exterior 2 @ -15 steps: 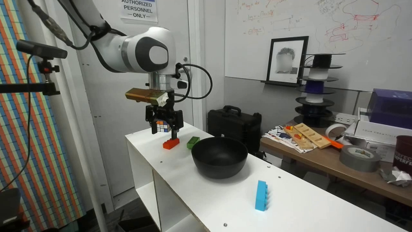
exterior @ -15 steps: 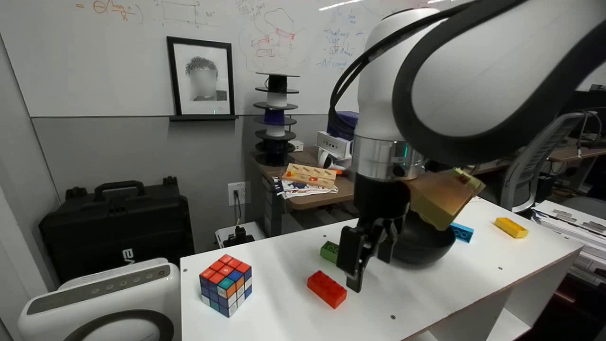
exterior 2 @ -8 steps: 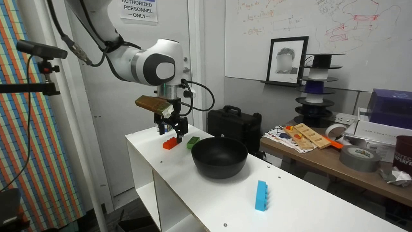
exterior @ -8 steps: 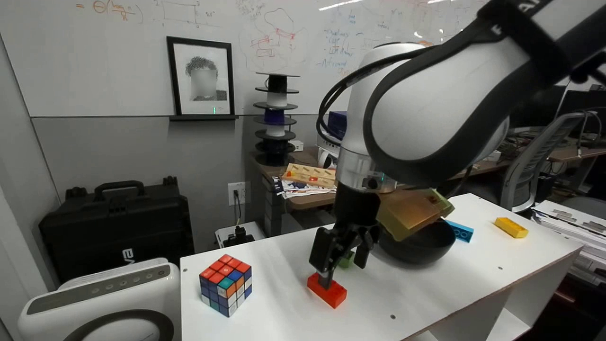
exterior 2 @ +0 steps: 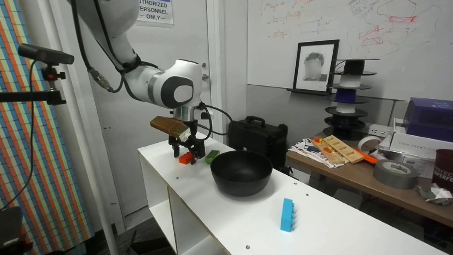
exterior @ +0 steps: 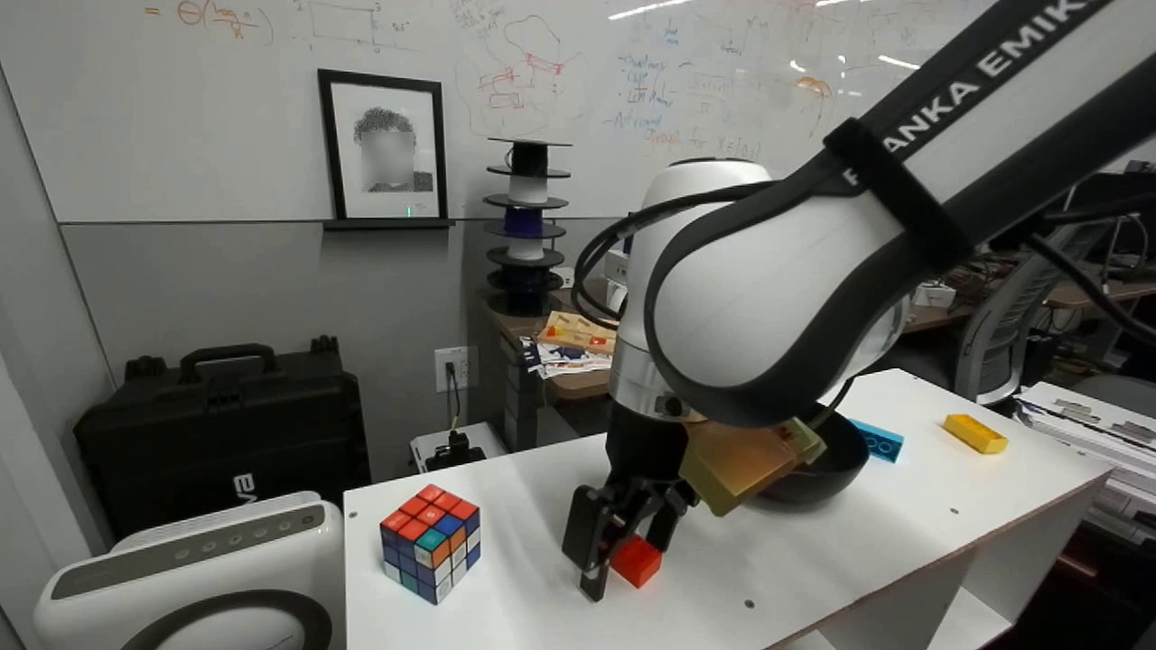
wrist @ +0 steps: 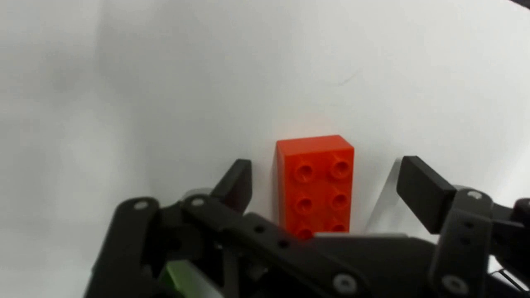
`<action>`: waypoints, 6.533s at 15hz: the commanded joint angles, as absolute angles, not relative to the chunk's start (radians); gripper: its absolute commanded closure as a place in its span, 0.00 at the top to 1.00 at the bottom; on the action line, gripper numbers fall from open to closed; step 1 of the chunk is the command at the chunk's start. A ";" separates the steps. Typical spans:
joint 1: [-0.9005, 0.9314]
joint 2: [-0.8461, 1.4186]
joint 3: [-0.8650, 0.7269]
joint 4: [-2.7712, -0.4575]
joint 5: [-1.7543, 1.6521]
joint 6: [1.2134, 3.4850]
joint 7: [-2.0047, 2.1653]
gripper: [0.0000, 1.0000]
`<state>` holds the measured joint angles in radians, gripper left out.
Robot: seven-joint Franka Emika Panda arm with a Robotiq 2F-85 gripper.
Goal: Put the LEGO blocks in the bowl
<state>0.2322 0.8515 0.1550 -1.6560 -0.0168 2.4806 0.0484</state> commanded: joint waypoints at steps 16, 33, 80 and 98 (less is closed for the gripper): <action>0.264 0.534 0.060 -1.797 -0.119 2.433 0.096 0.15; 0.154 0.468 -0.051 -1.938 -0.279 2.484 0.134 0.66; 0.177 0.897 0.132 -1.480 -0.169 2.389 -0.249 0.14; 0.121 0.426 -0.041 -1.897 -0.124 2.371 0.164 0.14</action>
